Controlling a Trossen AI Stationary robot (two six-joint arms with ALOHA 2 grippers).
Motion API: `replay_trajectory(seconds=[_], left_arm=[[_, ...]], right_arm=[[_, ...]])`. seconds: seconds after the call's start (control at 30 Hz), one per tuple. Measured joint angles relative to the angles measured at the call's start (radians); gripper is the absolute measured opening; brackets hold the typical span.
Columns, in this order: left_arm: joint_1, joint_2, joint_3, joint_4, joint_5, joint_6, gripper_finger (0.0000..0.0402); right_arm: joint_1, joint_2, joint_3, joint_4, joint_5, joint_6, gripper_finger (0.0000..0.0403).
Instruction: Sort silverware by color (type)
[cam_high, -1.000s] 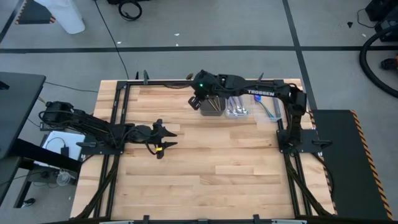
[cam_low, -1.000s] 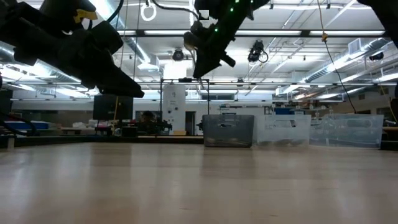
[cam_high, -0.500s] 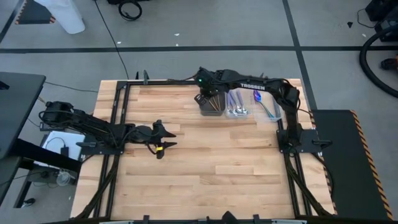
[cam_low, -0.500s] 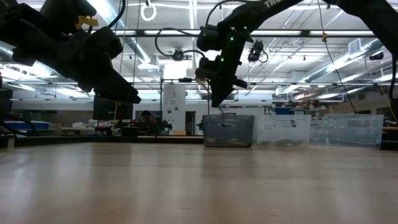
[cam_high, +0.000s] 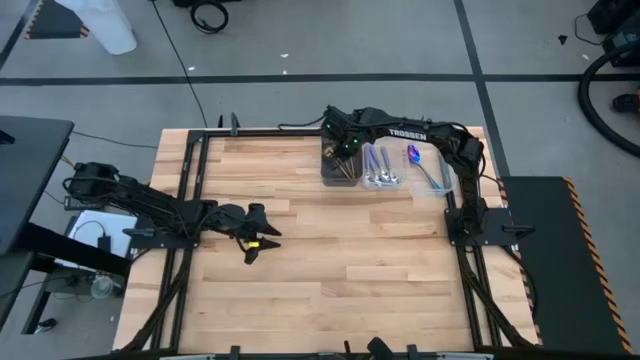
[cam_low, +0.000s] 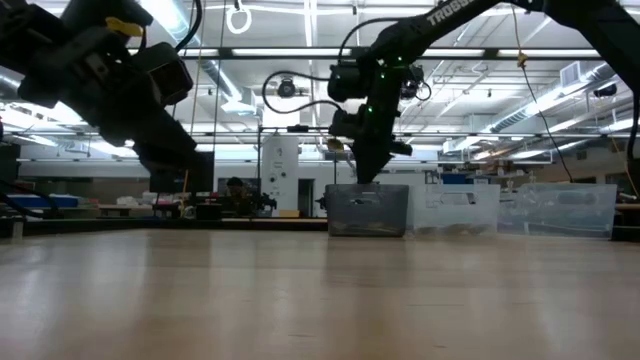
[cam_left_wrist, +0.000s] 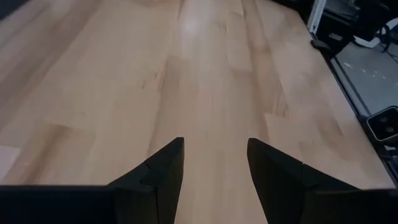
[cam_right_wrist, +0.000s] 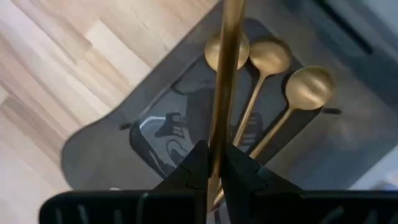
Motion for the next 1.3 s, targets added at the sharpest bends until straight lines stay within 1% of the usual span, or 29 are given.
replay_trajectory(seconds=[0.13,0.37,0.43,0.7,0.87,1.03,1.13,1.3], left_arm=[[-0.023,0.0,0.0,-0.006,0.0,-0.023,0.0185],[-0.042,0.0,0.0,0.028,-0.006,-0.03,0.0185],[-0.042,0.0,0.0,0.033,-0.009,-0.03,0.0185],[-0.042,0.0,0.0,0.042,-0.03,-0.018,0.0185],[-0.041,0.0,0.0,0.047,-0.052,0.03,0.0185],[-0.041,0.0,0.0,0.077,-0.077,0.12,0.0185],[-0.04,0.0,0.0,0.086,-0.083,0.161,0.0185],[-0.04,0.0,0.0,0.115,-0.087,0.213,0.0185]], right_arm=[[-0.004,0.001,-0.067,0.01,-0.027,0.0,0.0035],[-0.031,0.001,-0.158,0.13,-0.079,0.01,0.0035],[-0.037,0.001,-0.183,0.14,-0.091,0.023,0.0035],[-0.045,-0.002,-0.241,0.182,-0.118,0.045,0.0035],[-0.045,-0.004,-0.246,0.189,-0.132,0.053,0.0035],[-0.043,-0.004,-0.247,0.19,-0.135,0.064,0.0037],[-0.036,-0.004,-0.247,0.19,-0.128,0.078,0.0049],[-0.027,-0.003,-0.247,0.191,-0.124,0.088,0.0079]])
